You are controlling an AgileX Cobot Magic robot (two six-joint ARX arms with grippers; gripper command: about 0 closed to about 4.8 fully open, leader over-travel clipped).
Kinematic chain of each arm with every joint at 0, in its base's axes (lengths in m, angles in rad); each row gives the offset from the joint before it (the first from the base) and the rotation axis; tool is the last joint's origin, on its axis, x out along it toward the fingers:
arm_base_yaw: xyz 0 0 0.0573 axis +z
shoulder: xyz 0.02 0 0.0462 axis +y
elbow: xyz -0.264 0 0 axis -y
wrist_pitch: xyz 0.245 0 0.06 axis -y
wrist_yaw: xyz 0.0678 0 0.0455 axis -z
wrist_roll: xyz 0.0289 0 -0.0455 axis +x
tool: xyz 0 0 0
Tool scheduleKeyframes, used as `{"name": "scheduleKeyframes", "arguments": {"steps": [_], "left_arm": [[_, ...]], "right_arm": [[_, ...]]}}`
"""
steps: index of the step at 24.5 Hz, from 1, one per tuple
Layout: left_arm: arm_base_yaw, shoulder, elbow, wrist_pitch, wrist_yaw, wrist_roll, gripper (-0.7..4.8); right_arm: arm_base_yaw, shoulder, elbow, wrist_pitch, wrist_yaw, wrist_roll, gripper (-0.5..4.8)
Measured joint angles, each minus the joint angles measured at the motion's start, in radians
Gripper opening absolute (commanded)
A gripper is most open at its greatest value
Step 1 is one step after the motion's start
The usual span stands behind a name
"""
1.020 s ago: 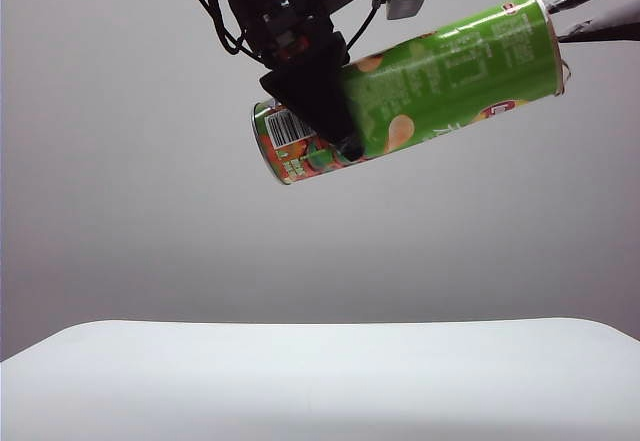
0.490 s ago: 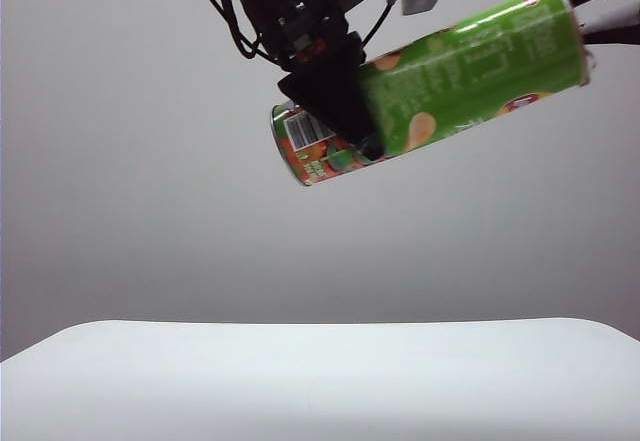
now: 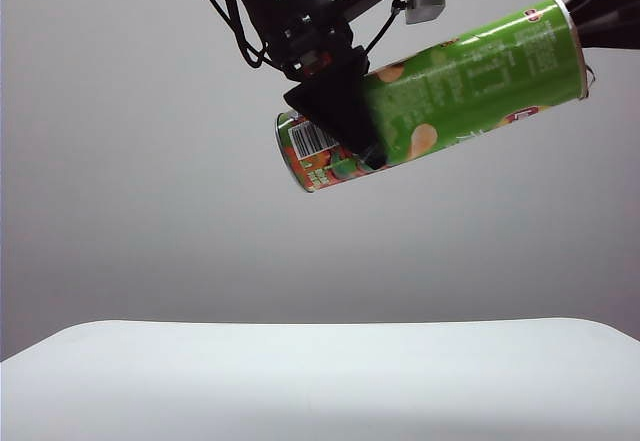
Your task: Pick up the green tub of chips from the desk, pull out the transparent container with the chips inside partially, and then place the chips back on the desk.
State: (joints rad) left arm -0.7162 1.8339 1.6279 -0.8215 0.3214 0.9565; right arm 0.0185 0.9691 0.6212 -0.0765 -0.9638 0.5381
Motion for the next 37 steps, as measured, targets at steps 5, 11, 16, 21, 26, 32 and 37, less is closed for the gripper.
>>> {"name": "scheduleKeyframes", "arguments": {"steps": [5,11,16,21,26,32,37], "left_arm": [[0.0,0.0,0.001,0.002,-0.028,-0.001,1.52],[0.014,-0.002,0.007,-0.02,-0.035,0.013,1.51],[0.041,-0.002,0.008,-0.054,-0.007,0.016,1.52],[0.072,-0.002,0.009,-0.077,-0.008,0.018,1.52],[0.129,0.003,0.0,-0.186,-0.127,0.007,1.52],[0.117,-0.002,0.001,-0.175,-0.084,0.007,1.51],[0.106,-0.002,0.002,-0.159,-0.052,0.008,1.51]], "right_arm": [[-0.004,0.002,0.0,0.019,0.003,-0.005,-0.08],[-0.047,0.005,-0.002,0.028,-0.034,-0.006,-0.08],[-0.05,0.005,-0.002,0.035,-0.049,-0.006,-0.08],[-0.049,0.007,-0.002,0.048,-0.046,-0.006,-0.08],[-0.062,0.003,0.0,0.06,-0.006,-0.013,-0.07],[-0.07,0.007,0.0,0.058,-0.001,-0.03,1.21],[-0.038,0.055,0.0,0.042,-0.006,-0.039,1.17]]}}
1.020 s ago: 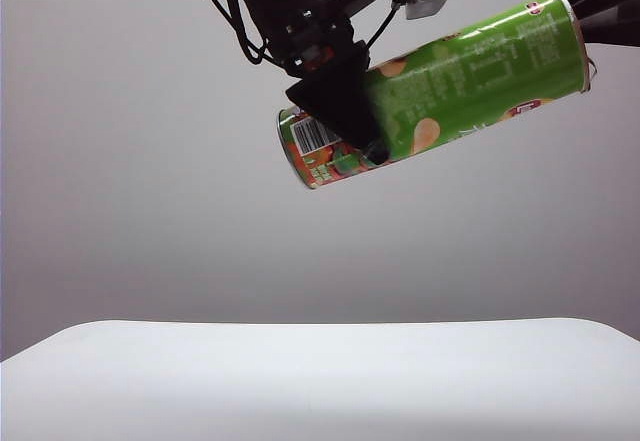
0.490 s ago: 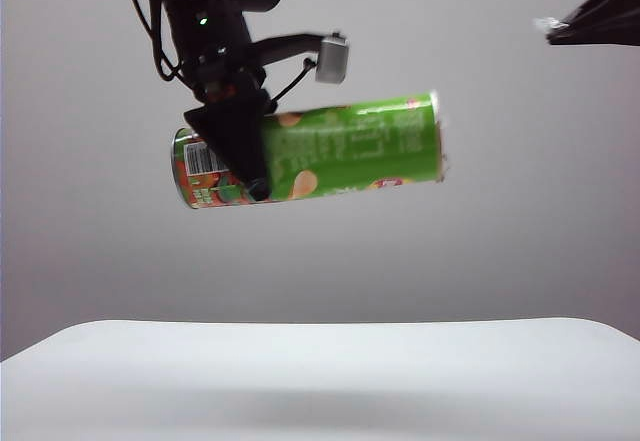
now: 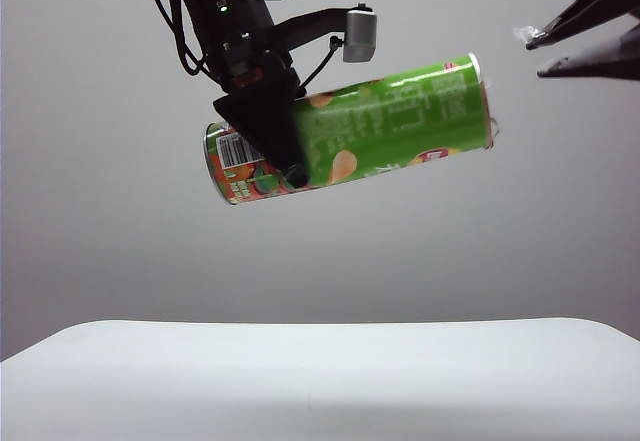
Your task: Pick up the green tub of chips from the desk, pull out the transparent container with the chips inside partially, and then place the chips back on the desk.
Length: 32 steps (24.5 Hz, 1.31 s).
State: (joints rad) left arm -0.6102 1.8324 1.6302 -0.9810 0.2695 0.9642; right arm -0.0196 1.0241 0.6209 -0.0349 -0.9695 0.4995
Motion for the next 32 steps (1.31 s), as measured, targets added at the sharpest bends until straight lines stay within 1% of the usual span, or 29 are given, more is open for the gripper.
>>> {"name": "scheduleKeyframes", "arguments": {"steps": [9,15,22,24,28,29,30,32], "left_arm": [[-0.014,0.0,0.0,0.031,0.037,0.0,1.52],[-0.014,0.0,0.0,0.038,0.06,0.0,1.52],[-0.014,0.0,0.0,0.037,0.051,0.0,1.53],[-0.014,0.0,0.0,0.029,0.015,0.0,1.92],[-0.013,0.0,0.0,0.014,0.01,0.0,1.97],[-0.013,0.0,0.0,0.013,0.01,0.0,2.17],[-0.013,0.0,0.0,0.011,0.011,0.0,2.8],[-0.013,0.0,0.0,0.012,0.01,0.0,3.01]], "right_arm": [[0.053,0.035,0.0,0.008,0.005,0.0,1.17],[0.058,0.035,0.0,0.027,0.005,0.003,1.16],[0.058,0.035,0.0,0.039,0.007,0.003,1.17],[0.056,0.035,0.0,0.047,0.008,0.003,1.17],[0.056,0.035,0.0,0.047,0.008,0.003,1.17],[0.056,0.035,0.0,0.047,0.008,0.003,1.17],[0.056,0.035,0.0,0.047,0.007,0.003,1.17],[0.056,0.035,0.0,0.047,-0.005,0.003,1.17]]}}
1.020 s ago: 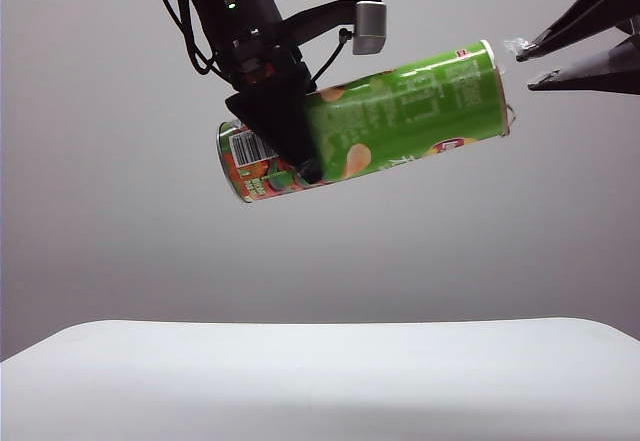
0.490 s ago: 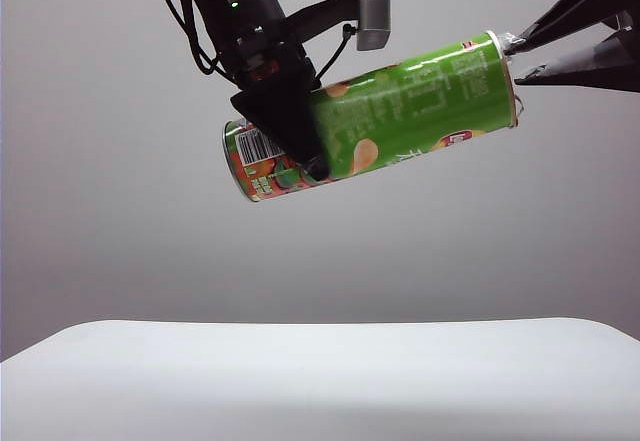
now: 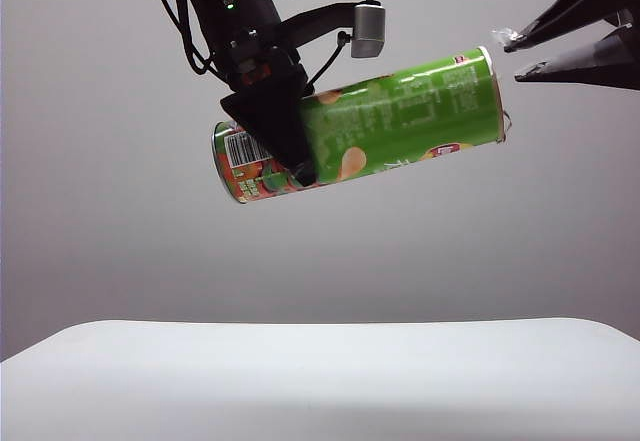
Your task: Pick up the green tub of chips from the desk, pull out the transparent container with the chips inside partially, and then place the chips back on the desk.
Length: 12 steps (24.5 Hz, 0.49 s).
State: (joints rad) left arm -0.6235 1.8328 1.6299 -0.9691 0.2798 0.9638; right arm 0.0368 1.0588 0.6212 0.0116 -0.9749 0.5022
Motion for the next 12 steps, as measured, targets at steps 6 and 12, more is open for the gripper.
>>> {"name": "scheduleKeyframes", "arguments": {"steps": [6,12], "left_arm": [[0.0,0.0,0.0,-0.005,0.0,-0.004,3.12],[0.001,0.0,0.0,-0.009,0.0,-0.009,3.1]], "right_arm": [[0.0,0.0,0.0,0.0,-0.014,0.0,1.17],[0.0,0.0,0.0,0.0,-0.031,0.001,1.17]]}}
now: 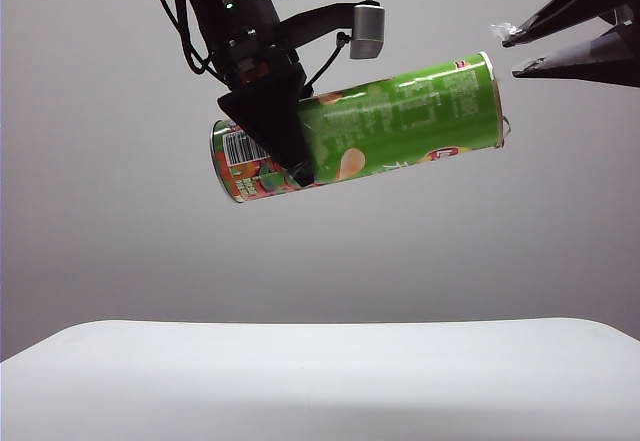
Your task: Pick up the green tub of chips from the desk, pull out the transparent container with the chips inside partially, and then place the chips back on the desk.
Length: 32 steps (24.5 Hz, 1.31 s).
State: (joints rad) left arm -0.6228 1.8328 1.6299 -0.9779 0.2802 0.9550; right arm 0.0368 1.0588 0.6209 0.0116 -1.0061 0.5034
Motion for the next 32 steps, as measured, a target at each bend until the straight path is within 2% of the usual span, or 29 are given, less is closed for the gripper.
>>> {"name": "scheduleKeyframes", "arguments": {"steps": [10,17,32], "left_arm": [[0.0,0.0,0.0,0.0,0.001,-0.003,3.09],[-0.001,0.0,0.0,0.002,0.046,-0.005,3.09],[-0.016,0.0,0.0,0.014,0.054,-0.006,2.99]], "right_arm": [[0.0,0.0,0.0,-0.001,-0.007,0.004,0.89],[0.005,0.0,0.0,-0.001,0.02,0.004,0.89],[0.019,0.044,0.0,0.035,0.015,0.044,0.87]]}}
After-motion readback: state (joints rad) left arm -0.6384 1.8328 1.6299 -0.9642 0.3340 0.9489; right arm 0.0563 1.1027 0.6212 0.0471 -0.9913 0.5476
